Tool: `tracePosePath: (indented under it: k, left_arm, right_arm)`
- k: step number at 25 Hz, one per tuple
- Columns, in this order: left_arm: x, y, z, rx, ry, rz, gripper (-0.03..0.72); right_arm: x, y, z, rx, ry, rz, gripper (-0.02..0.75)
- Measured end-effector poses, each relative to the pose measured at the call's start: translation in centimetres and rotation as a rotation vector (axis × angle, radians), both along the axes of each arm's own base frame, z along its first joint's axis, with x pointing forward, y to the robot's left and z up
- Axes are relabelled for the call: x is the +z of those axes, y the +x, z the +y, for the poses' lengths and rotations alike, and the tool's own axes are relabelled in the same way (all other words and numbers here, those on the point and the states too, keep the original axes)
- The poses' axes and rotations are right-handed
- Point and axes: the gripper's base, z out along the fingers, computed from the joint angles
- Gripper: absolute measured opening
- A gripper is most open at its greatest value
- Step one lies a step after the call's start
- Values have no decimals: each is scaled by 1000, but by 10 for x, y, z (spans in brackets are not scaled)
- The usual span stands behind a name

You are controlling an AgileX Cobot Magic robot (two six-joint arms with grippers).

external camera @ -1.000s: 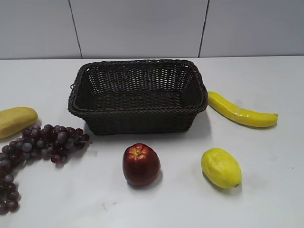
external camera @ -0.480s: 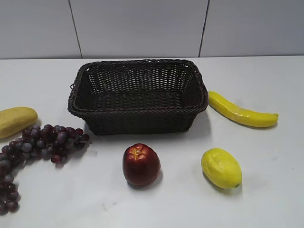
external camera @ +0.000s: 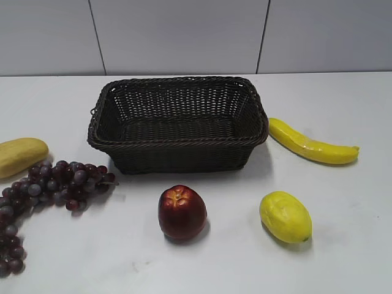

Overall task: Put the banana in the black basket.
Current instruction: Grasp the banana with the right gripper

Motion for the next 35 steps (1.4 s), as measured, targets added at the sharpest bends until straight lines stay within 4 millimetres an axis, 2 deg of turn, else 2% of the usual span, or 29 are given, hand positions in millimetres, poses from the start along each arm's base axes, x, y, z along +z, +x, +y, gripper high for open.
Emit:
tracePosePath:
  k: [11,19,27,31,35]
  left_arm:
    - [0,0,0,0,0,0,237]
    - [0,0,0,0,0,0,237]
    - [0,0,0,0,0,0,237]
    - [0,0,0,0,0,0,237]
    - [0,0,0,0,0,0,237]
  right_arm:
    - [-15,94,-1,122,-58,72,573]
    - [-41,151,13,516,-90,54,573]
    - [-79,178,39,880,-151,-15,573]
    - [-103,187,57,928,-173,-17,573]
    - [-126,196,64,923,-190,-20,573]
